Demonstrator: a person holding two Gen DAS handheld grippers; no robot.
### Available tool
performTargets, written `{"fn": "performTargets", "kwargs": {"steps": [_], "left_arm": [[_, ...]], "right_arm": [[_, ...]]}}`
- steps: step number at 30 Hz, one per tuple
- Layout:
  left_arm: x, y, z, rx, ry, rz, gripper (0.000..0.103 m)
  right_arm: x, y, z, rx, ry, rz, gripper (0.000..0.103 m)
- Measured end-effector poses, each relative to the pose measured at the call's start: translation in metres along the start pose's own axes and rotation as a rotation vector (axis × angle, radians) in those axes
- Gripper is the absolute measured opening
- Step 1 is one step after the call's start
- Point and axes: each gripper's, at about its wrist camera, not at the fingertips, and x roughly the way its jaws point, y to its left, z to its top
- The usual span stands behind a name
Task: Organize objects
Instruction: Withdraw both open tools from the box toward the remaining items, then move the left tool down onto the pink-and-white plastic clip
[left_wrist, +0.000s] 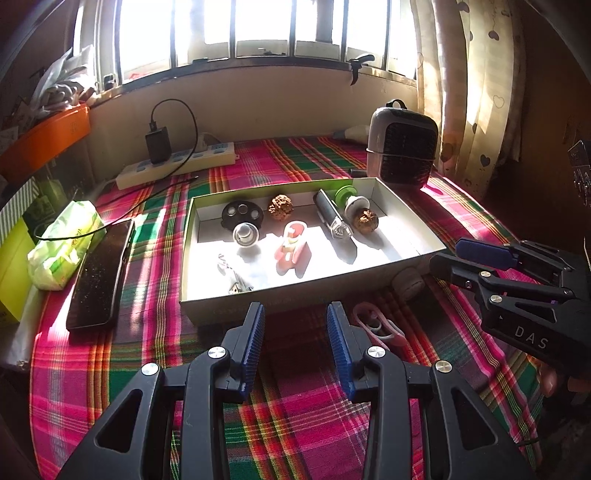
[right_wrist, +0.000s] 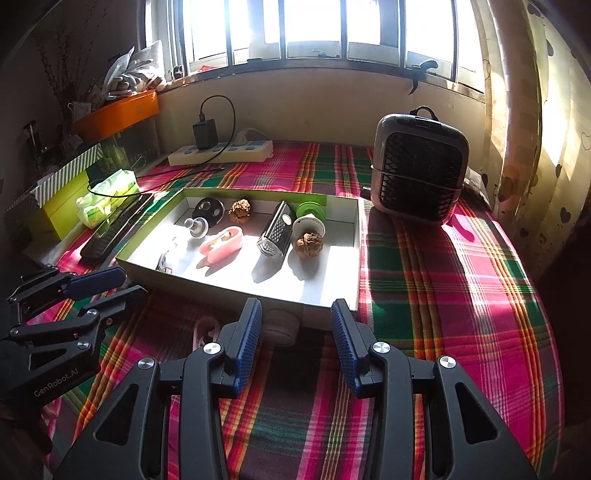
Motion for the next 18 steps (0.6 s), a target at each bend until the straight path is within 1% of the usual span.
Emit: {"fn": "performTargets", "kwargs": {"steps": [6, 10, 16, 18], "left_arm": [[0.007, 0.001, -0.014, -0.038, 0.045, -0.034, 0.034], [0.012, -0.003, -0.019, -0.071, 0.076, -0.099, 0.034], [0.018, -0.016, -0.023, -0.07, 0.098, -0.137, 0.034], [0.02, -0.02, -0.024, -0.066, 0.105, -0.14, 0.034]], "right_arm": [[-0.002, -0.007, -0.014, 0.006, 0.015, -0.012, 0.041], [0.0, -0.011, -0.021, 0.013, 0.03, -0.011, 0.041], [-0.001, -0.021, -0.028, 0.036, 0.039, -0.008, 0.041], [-0.001, -0.024, -0.03, 0.041, 0.042, -0.009, 0.044]]}}
